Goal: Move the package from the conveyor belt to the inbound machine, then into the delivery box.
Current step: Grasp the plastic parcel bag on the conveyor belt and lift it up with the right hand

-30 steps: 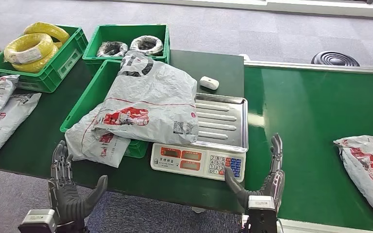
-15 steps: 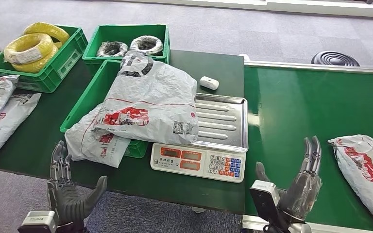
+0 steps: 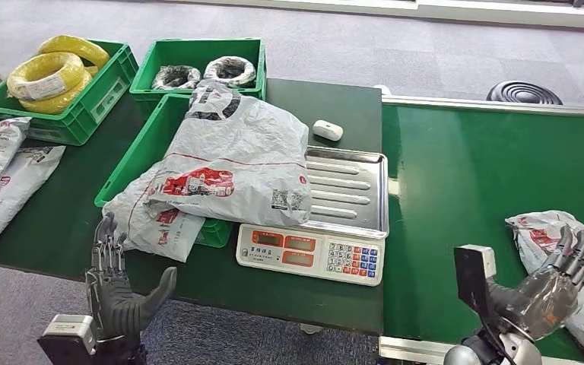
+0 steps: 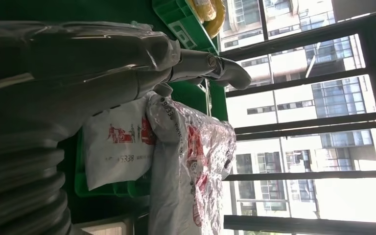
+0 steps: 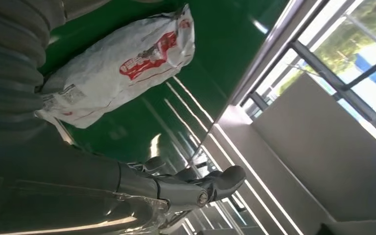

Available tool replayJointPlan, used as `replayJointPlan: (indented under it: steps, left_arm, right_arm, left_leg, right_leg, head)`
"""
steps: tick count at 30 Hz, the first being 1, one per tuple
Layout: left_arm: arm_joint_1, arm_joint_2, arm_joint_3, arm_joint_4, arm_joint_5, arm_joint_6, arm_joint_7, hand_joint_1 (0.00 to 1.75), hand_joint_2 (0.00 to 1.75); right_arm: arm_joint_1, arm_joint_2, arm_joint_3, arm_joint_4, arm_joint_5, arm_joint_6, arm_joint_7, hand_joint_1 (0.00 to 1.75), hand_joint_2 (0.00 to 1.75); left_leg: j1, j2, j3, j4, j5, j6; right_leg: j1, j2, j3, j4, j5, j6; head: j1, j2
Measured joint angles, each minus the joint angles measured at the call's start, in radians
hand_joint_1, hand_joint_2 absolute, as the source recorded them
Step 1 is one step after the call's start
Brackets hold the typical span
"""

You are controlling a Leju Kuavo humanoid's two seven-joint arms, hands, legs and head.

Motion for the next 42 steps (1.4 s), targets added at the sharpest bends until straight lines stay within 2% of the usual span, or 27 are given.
replayJointPlan:
  steps: [7, 11, 16, 20, 24, 31, 39, 42]
  left_arm:
    - [-0.017, 0.002, 0.001, 0.041, 0.026, -0.014, -0.004, 0.00, 1.75]
    - [-0.037, 0.003, 0.002, 0.068, 0.037, -0.012, -0.010, 0.00, 1.75]
    - [-0.052, 0.007, 0.004, 0.088, 0.039, -0.008, -0.012, 0.00, 1.75]
    - [-0.054, 0.009, 0.009, 0.091, 0.038, -0.004, -0.012, 0.00, 1.75]
    - [-0.056, 0.009, 0.026, 0.091, 0.027, -0.004, 0.001, 0.00, 1.75]
    - [-0.039, 0.008, 0.061, 0.082, 0.004, 0.001, 0.015, 0.00, 1.75]
    - [-0.032, 0.007, 0.082, 0.069, -0.002, 0.004, 0.024, 0.00, 1.75]
    - [-0.030, 0.004, 0.088, 0.062, -0.012, 0.004, 0.034, 0.00, 1.75]
  right_arm:
    - [-0.121, -0.040, -0.189, 0.191, -0.043, 0.024, 0.032, 0.00, 1.75]
    - [-0.220, -0.094, -0.269, 0.365, -0.050, 0.095, 0.053, 0.00, 1.75]
    - [-0.319, -0.141, -0.317, 0.555, -0.056, 0.140, 0.051, 0.00, 1.75]
    - [-0.375, -0.152, -0.340, 0.660, -0.127, 0.259, 0.013, 0.00, 1.75]
    - [-0.412, -0.143, -0.349, 0.722, -0.226, 0.382, -0.042, 0.00, 1.75]
    - [-0.386, -0.083, -0.327, 0.681, -0.352, 0.488, -0.078, 0.00, 1.75]
    - [-0.343, -0.029, -0.293, 0.603, -0.389, 0.482, -0.092, 0.00, 1.75]
    - [-0.331, -0.020, -0.287, 0.580, -0.335, 0.423, -0.042, 0.00, 1.75]
  left_leg:
    - [0.000, 0.000, -0.001, 0.000, 0.000, 0.000]
    - [0.000, 0.000, -0.001, 0.000, 0.000, 0.000]
    - [0.000, 0.000, 0.000, 0.001, 0.000, 0.000]
    - [0.000, 0.000, 0.000, 0.000, 0.000, 0.000]
    - [0.000, 0.000, -0.001, 0.000, 0.000, 0.000]
    - [0.000, 0.000, -0.001, 0.000, 0.000, 0.000]
    - [0.000, 0.000, -0.001, 0.000, 0.000, 0.000]
    - [0.000, 0.000, -0.001, 0.000, 0.000, 0.000]
  right_leg:
    - [0.000, 0.000, -0.001, 0.000, 0.000, 0.000]
    - [0.000, 0.000, -0.001, 0.000, 0.000, 0.000]
    - [0.000, 0.000, 0.000, 0.000, 0.001, 0.000]
    - [0.000, 0.000, -0.001, 0.000, 0.001, 0.000]
    - [0.000, 0.000, -0.001, 0.000, 0.001, 0.000]
    - [0.001, 0.000, -0.001, 0.000, 0.000, 0.000]
    - [0.000, 0.000, -0.001, 0.000, 0.001, 0.000]
    - [0.000, 0.000, -0.001, 0.000, 0.001, 0.000]
  head:
    - [0.000, 0.000]
    - [0.000, 0.000]
    - [0.000, 0.000]
    - [0.000, 0.000]
    - [0.000, 0.000]
    - [0.000, 0.000]
    - [0.000, 0.000]
    - [0.000, 0.000]
